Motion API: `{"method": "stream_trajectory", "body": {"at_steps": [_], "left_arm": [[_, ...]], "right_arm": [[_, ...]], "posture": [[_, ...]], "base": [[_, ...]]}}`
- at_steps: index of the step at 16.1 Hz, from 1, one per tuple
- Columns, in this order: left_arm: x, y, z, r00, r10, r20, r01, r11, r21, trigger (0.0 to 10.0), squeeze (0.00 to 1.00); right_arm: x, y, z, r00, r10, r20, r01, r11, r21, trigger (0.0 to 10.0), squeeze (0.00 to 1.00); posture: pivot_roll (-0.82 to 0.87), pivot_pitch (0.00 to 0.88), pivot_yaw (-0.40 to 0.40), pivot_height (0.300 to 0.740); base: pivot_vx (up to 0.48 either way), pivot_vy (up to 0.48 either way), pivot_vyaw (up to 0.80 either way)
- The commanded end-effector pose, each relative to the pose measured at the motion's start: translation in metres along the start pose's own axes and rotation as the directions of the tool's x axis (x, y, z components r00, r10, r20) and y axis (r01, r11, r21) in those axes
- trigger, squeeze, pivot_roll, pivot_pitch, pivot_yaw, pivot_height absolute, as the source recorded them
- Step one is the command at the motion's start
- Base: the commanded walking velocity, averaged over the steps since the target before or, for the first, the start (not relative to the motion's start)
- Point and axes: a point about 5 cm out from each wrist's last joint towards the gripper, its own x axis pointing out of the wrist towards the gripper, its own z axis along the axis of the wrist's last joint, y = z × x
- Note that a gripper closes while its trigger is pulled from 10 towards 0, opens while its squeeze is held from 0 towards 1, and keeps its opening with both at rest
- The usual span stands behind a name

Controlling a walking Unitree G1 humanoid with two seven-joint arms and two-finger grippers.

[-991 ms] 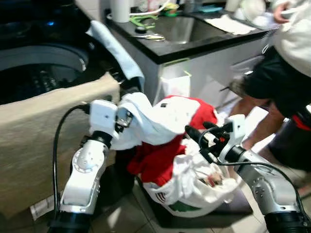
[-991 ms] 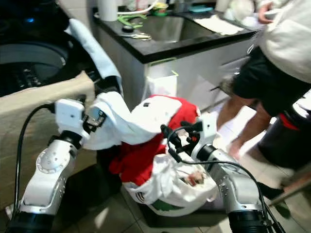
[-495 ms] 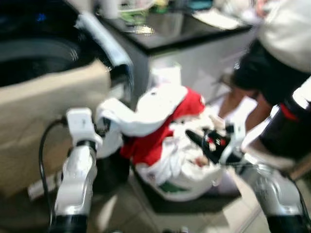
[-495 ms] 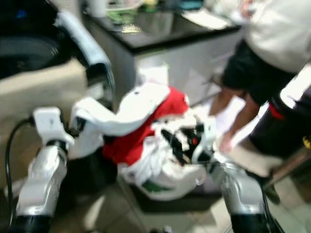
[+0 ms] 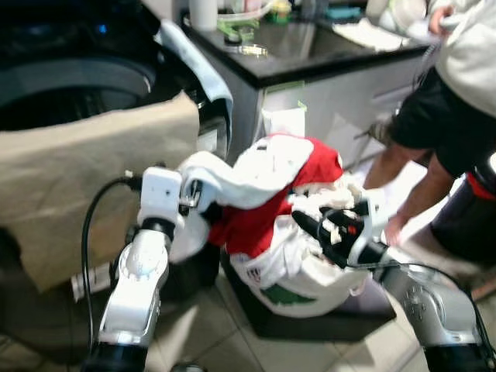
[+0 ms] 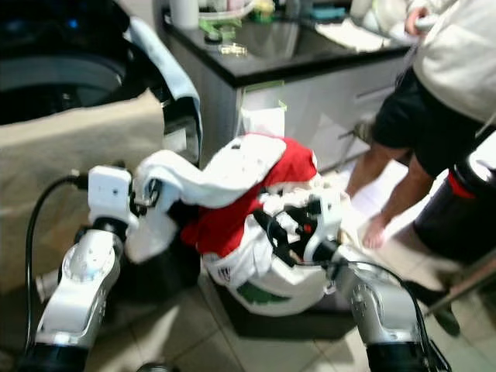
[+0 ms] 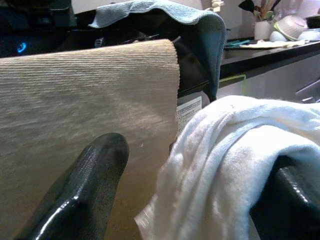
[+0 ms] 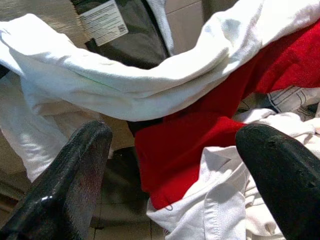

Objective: Clothes washing

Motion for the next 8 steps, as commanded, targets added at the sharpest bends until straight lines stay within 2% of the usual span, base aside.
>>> {"method": "stream_trajectory", "body": {"at_steps": [1, 8], "left_arm": [[0.0019, -0.0039, 0.0111, 0.998, -0.023, 0.061, 0.023, 1.000, -0.004, 0.0, 0.00], [-0.0002, -0.0073, 0.0146, 0.996, -0.034, 0.087, 0.033, 0.999, 0.016, 0.0, 0.00]], "right_arm": [[-0.0033, -0.0035, 0.0008, 1.000, -0.021, 0.000, 0.021, 1.000, -0.015, 10.0, 0.00], [-0.0011, -0.0050, -0.0013, 1.000, -0.028, -0.010, 0.027, 0.999, -0.025, 10.0, 0.00]], "posture": [[0.09, 0.000, -0.070, 0.740], [0.10, 0.000, -0.073, 0.740]], "base": [[0.000, 0.000, 0.00], [0.000, 0.000, 0.00]]}}
